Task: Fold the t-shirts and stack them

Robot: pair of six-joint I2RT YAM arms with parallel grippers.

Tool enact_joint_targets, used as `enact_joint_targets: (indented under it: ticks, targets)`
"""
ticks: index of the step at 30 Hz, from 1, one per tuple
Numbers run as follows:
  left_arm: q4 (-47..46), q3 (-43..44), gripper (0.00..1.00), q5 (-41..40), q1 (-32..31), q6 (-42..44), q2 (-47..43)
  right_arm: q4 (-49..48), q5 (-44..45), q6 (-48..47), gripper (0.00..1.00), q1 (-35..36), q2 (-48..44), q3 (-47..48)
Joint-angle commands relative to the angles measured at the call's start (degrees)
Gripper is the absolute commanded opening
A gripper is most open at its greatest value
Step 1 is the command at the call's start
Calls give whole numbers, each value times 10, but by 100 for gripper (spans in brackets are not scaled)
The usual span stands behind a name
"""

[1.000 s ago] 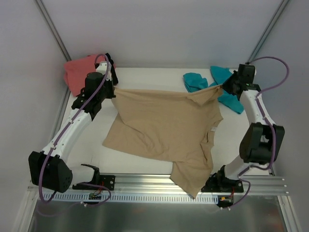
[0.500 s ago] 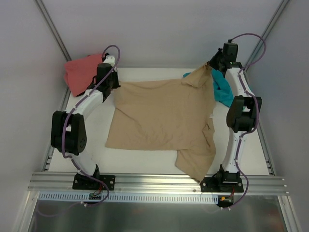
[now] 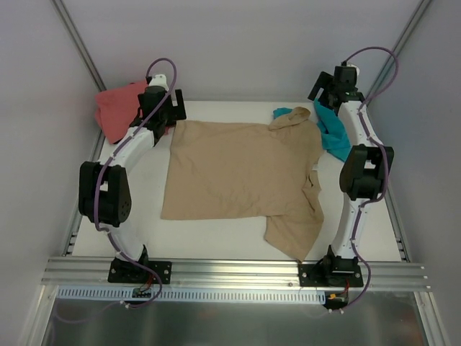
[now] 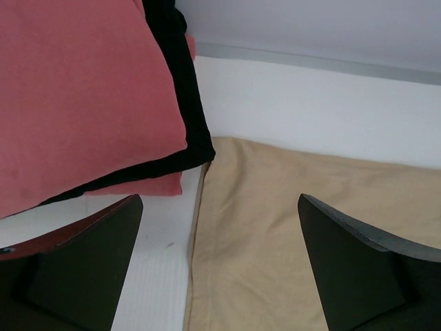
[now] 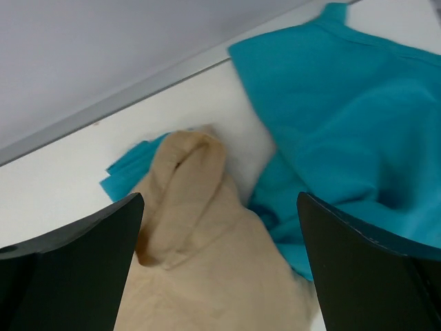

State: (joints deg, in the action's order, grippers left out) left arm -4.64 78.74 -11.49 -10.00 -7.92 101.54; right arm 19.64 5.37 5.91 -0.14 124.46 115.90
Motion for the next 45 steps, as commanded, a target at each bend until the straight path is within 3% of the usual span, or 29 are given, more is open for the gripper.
enact_joint_targets:
  ticks: [1,5,9,16,21,22,23,24,27,32,39,45]
  targets:
    - [-13,21,99,-27,6,-24,-77,52,82,-43,100,-17,-91,-42]
    - [-2,40,99,2,6,-68,-100,53,90,-27,99,-47,-97,-115]
    - [71,118,99,40,6,-101,-95,73,75,-5,100,-71,-48,-117]
    - [107,145,99,163,1,-211,-134,135,36,53,100,-104,48,-25]
    - [126,168,99,161,-2,-205,-129,159,16,80,99,-109,103,20]
    - [127,176,99,159,-1,-203,-124,153,11,79,92,-111,105,21]
    - [130,182,99,159,-2,-199,-122,146,-5,80,70,-113,108,19]
    - [136,189,99,158,-2,-197,-119,144,-1,89,1,-117,113,15]
    - [145,199,99,162,-2,-191,-116,118,8,96,0,-121,112,6]
    - [169,196,99,174,-2,-177,-122,-20,55,73,1,-120,82,-3]
    - [192,186,99,188,-2,-160,-132,-96,111,-10,1,-117,124,204]
    - [187,171,99,197,-2,-155,-143,-224,163,-100,0,-106,93,197]
